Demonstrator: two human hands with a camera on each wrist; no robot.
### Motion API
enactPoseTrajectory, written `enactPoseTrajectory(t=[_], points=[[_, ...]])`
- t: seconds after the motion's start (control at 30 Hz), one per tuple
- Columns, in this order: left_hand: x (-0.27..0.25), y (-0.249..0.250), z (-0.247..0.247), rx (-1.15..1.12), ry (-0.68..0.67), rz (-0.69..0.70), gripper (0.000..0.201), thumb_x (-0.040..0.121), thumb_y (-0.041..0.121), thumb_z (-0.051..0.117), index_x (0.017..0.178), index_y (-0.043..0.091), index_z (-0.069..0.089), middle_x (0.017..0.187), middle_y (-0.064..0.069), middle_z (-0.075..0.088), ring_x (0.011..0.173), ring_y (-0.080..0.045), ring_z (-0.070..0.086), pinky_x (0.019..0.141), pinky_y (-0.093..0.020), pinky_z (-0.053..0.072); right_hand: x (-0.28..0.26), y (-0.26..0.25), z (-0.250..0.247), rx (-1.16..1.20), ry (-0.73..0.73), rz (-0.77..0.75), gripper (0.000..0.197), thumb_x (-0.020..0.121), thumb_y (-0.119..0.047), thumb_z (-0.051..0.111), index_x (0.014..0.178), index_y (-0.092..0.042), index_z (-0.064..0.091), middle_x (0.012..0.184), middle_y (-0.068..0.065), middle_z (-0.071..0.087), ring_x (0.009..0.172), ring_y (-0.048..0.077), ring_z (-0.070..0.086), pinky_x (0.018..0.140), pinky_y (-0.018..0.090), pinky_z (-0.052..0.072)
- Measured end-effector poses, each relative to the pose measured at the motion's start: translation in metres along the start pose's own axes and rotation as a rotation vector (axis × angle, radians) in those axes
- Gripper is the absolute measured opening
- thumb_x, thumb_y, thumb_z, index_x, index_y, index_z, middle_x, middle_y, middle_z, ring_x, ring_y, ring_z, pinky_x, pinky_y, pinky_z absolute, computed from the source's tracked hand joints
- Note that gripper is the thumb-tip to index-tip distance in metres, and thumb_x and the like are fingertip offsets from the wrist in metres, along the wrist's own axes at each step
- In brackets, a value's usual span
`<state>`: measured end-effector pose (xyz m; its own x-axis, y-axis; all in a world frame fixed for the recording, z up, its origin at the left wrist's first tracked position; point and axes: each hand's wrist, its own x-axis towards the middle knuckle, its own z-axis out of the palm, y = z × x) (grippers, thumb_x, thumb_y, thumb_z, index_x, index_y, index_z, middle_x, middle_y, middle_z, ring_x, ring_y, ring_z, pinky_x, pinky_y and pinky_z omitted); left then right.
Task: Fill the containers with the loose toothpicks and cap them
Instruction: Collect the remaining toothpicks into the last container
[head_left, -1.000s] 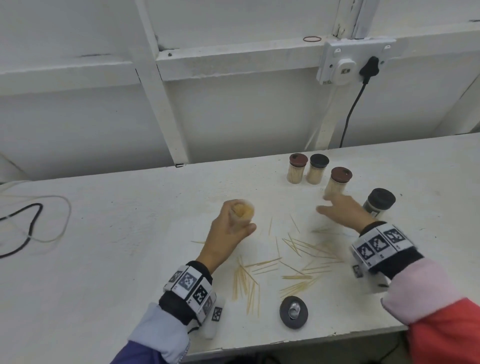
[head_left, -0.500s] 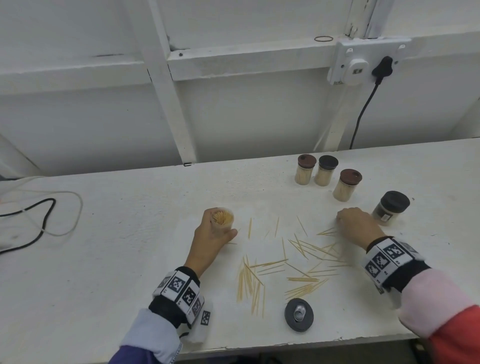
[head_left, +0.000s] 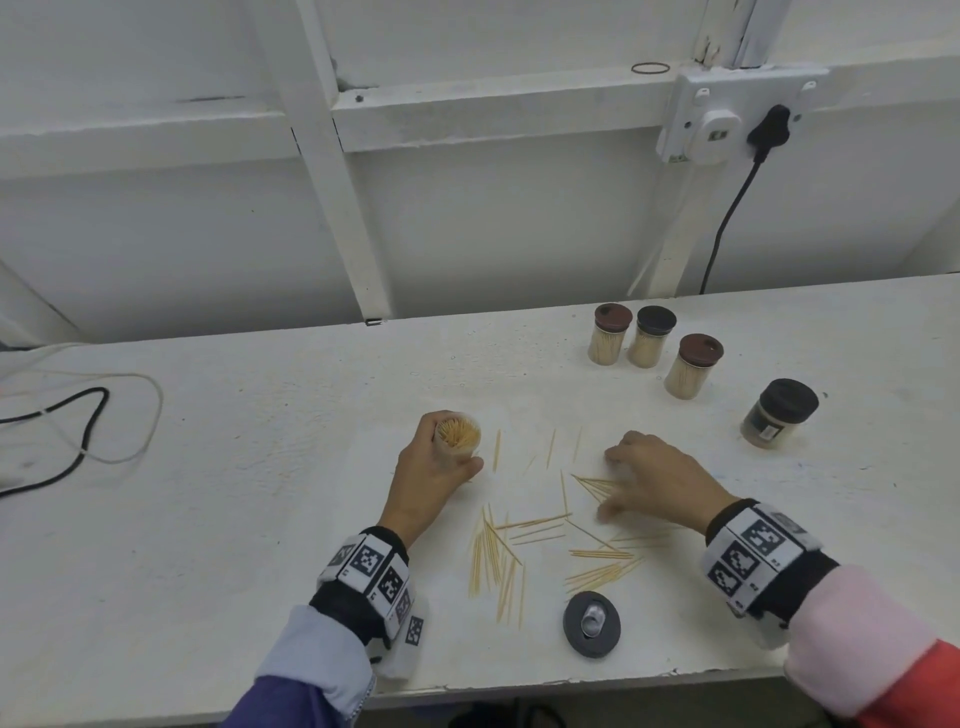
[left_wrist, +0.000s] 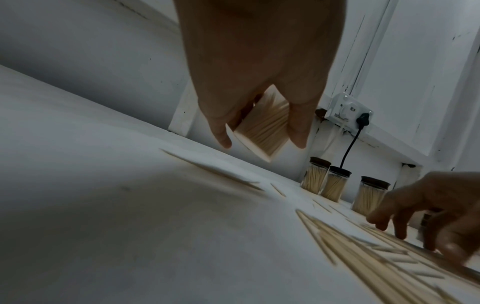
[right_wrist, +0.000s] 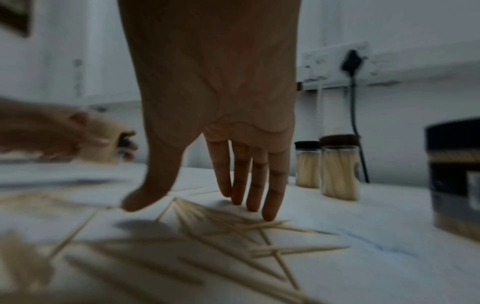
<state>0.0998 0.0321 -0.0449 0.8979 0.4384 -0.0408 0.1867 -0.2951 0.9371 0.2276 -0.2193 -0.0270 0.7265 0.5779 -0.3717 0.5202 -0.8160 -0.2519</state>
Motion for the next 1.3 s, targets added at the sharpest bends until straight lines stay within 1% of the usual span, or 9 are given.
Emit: enactPoseTrajectory(t=[0.1,0.23,0.33,0.63,0.83,0.97,1.1,1.2,1.3], points=[[0.002,-0.001,0.001,0.012,0.01,0.019,0.047,0.08,0.011,0.078,0.116,0.021,0.05,0.105,0.008,0.062,0.088,0.008,0.058,0.074,-0.006,0.043,0.001,-0.01,0.006,-0.156,-0.011,-0.018,0.046,0.073,-0.053,0.075,0.089,-0.013,0.059,0.097,-0.002,0.046,0.09,0.018,0.047,0.067,0.029,0.038],[0.004,-0.006,0.003,0.045,-0.006,0.018,0.048,0.08,0.017,0.079,0.117,0.028,0.049,0.107,0.009,0.062,0.096,-0.003,0.058,0.078,-0.012,0.044,0.005,-0.016,0.008,-0.117,0.005,-0.03,0.038,0.082,-0.027,0.073,0.058,-0.016,0.045,0.075,-0.004,0.041,0.074,0.022,0.047,0.052,0.024,0.027],[0.005,-0.007,0.004,0.049,-0.003,0.021,0.05,0.08,0.022,0.08,0.119,0.028,0.048,0.108,0.011,0.062,0.099,-0.003,0.058,0.081,-0.014,0.044,0.006,-0.022,0.004,-0.151,0.013,-0.055,0.005,0.087,-0.014,0.064,0.084,-0.013,0.068,0.088,0.006,0.057,0.075,0.023,0.049,0.063,0.024,0.036],[0.008,-0.015,0.003,0.147,-0.04,0.019,0.051,0.079,0.033,0.079,0.118,0.034,0.045,0.105,0.014,0.061,0.099,-0.006,0.058,0.079,-0.017,0.041,0.008,-0.033,-0.002,-0.434,0.04,-0.131,0.015,0.087,0.001,0.043,0.082,-0.013,0.047,0.077,0.002,0.039,0.071,0.025,0.043,0.061,0.028,0.031],[0.008,-0.017,0.002,0.195,-0.06,0.024,0.051,0.079,0.033,0.079,0.117,0.034,0.046,0.102,0.015,0.062,0.097,-0.011,0.059,0.084,-0.026,0.045,0.012,-0.034,-0.003,-0.467,0.051,-0.136,0.012,0.089,-0.004,0.046,0.085,-0.015,0.051,0.088,0.004,0.05,0.074,0.024,0.045,0.065,0.029,0.034],[0.007,-0.015,0.006,0.206,-0.089,0.051,0.052,0.078,0.033,0.08,0.118,0.034,0.046,0.103,0.015,0.062,0.098,-0.009,0.06,0.082,-0.021,0.045,0.015,-0.031,-0.013,-0.224,0.064,-0.174,0.013,0.09,-0.013,0.054,0.087,-0.018,0.065,0.095,0.003,0.064,0.08,0.024,0.058,0.067,0.028,0.04],[0.006,-0.013,0.007,0.195,-0.082,0.065,0.054,0.078,0.031,0.08,0.117,0.035,0.044,0.104,0.016,0.061,0.096,-0.003,0.059,0.079,-0.015,0.043,0.018,-0.04,-0.029,0.385,0.11,-0.248,0.01,0.083,-0.007,0.069,0.078,-0.016,0.072,0.076,0.001,0.073,0.073,0.017,0.066,0.071,0.035,0.054],[0.007,-0.013,0.006,0.169,-0.048,0.078,0.054,0.076,0.028,0.082,0.115,0.035,0.044,0.103,0.015,0.063,0.096,-0.004,0.06,0.08,-0.02,0.045,0.017,-0.063,-0.041,0.895,0.173,-0.308,0.003,0.082,0.0,0.071,0.084,-0.002,0.072,0.078,0.012,0.074,0.074,0.016,0.069,0.073,0.027,0.054],[0.006,-0.012,0.008,0.155,-0.058,0.104,0.054,0.075,0.026,0.082,0.114,0.032,0.046,0.104,0.013,0.063,0.097,-0.008,0.061,0.084,-0.026,0.048,0.017,-0.089,-0.043,1.18,0.242,-0.339,0.01,0.083,0.002,0.069,0.091,0.01,0.069,0.086,0.019,0.072,0.078,0.012,0.069,0.072,0.015,0.05]])
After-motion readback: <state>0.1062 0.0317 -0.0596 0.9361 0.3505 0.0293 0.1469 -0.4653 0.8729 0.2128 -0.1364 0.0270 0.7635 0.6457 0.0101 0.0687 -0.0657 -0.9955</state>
